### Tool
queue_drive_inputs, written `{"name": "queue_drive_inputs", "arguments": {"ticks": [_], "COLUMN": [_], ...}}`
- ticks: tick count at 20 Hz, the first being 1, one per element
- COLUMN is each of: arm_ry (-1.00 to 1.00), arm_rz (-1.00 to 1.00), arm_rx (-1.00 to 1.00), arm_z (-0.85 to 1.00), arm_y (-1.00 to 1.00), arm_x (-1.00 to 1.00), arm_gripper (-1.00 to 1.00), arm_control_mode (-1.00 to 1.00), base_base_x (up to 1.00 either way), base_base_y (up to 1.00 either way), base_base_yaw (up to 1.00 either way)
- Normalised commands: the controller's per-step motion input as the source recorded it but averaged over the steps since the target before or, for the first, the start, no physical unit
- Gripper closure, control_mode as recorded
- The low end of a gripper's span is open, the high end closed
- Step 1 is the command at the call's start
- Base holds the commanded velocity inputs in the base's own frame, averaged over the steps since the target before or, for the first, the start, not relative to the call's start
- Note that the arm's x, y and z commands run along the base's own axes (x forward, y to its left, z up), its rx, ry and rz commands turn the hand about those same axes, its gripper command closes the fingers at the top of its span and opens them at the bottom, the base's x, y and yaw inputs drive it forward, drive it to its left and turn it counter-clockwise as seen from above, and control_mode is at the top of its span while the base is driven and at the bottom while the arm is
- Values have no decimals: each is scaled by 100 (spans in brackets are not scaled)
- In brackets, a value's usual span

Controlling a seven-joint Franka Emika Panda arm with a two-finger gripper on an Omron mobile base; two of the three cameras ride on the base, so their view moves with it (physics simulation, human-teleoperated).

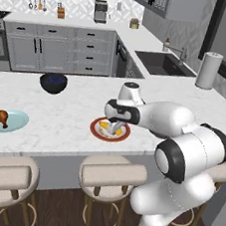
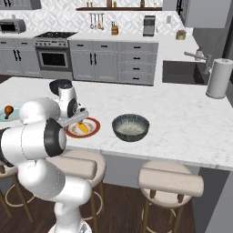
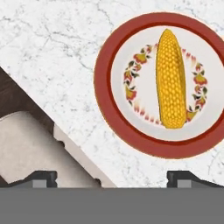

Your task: Pick the chicken drumstick and corn from their plates and place them in the bowl. Then put the bowl in the fridge.

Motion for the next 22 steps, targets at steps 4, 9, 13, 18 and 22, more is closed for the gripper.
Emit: {"name": "queue_drive_inputs", "arguments": {"ticks": [4, 9, 13, 18, 22], "arm_ry": [-1, 0, 2, 0, 0], "arm_rz": [0, 0, 0, 0, 1], "arm_rx": [0, 0, 0, 0, 0], "arm_z": [-19, -16, -27, -30, -21], "arm_y": [-1, -2, 0, -1, -3], "arm_x": [61, 59, 17, 28, 44], "arm_gripper": [-100, -100, -100, -100, -100], "arm_control_mode": [-100, -100, -100, -100, -100], "base_base_x": [0, 0, 0, 0, 0], "base_base_y": [0, 0, 0, 0, 0], "base_base_yaw": [0, 0, 0, 0, 0]}}
